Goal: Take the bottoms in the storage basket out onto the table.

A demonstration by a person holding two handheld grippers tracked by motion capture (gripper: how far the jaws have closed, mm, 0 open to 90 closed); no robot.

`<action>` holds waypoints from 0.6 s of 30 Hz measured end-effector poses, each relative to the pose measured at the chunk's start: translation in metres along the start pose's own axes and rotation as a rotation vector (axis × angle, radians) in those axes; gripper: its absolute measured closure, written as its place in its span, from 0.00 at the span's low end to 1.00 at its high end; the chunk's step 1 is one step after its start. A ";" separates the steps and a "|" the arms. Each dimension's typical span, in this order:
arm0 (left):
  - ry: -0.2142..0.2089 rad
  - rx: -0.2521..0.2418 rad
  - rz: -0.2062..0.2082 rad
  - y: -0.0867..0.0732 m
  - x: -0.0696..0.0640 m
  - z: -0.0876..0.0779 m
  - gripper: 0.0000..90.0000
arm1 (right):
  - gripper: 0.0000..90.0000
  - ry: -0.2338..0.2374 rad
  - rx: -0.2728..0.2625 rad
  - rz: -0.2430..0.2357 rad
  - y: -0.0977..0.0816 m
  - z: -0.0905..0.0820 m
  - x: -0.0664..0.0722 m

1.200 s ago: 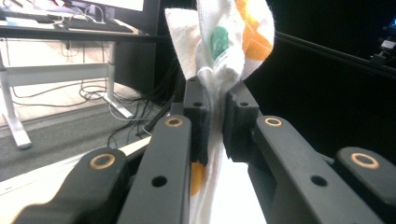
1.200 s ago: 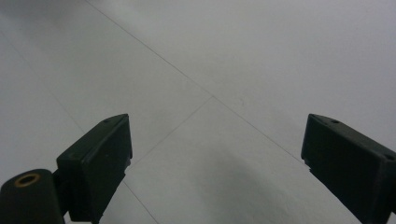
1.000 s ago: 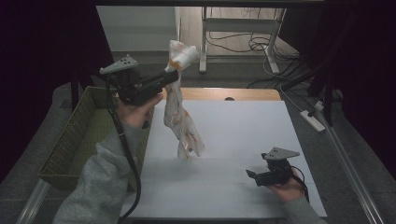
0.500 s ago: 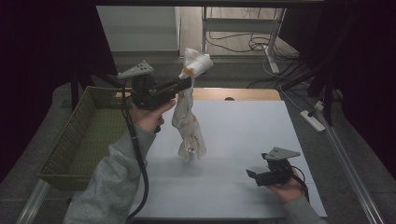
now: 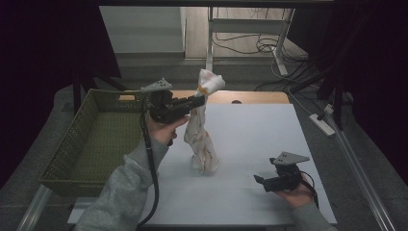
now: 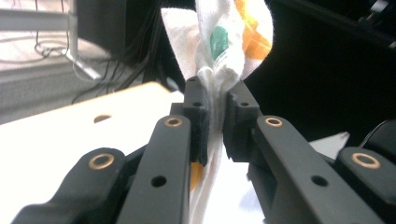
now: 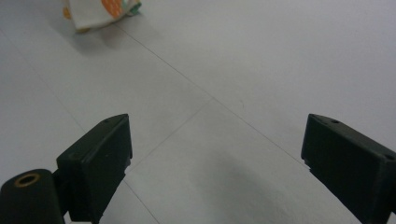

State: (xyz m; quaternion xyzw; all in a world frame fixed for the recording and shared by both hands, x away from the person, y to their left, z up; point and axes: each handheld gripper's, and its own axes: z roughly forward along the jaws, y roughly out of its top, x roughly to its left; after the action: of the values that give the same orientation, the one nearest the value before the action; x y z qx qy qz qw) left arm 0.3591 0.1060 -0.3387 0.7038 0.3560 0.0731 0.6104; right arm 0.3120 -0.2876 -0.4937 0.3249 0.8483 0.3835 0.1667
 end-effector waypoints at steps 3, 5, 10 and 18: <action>0.005 0.031 -0.013 -0.012 0.006 0.010 0.90 | 0.10 0.000 0.002 0.000 0.000 0.000 0.000; 0.002 0.047 -0.030 -0.019 0.010 0.016 0.90 | 0.10 -0.001 0.002 -0.002 0.000 0.000 0.000; 0.009 0.084 -0.043 -0.037 0.018 0.029 0.89 | 0.10 0.003 -0.001 -0.003 0.000 0.000 0.000; 0.032 0.151 -0.075 -0.062 0.034 0.047 0.89 | 0.10 0.003 0.004 -0.006 0.000 0.000 0.000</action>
State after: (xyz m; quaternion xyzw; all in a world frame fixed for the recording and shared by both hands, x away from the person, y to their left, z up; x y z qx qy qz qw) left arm 0.3838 0.0877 -0.4177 0.7326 0.3964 0.0344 0.5523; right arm 0.3118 -0.2876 -0.4939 0.3222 0.8502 0.3819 0.1662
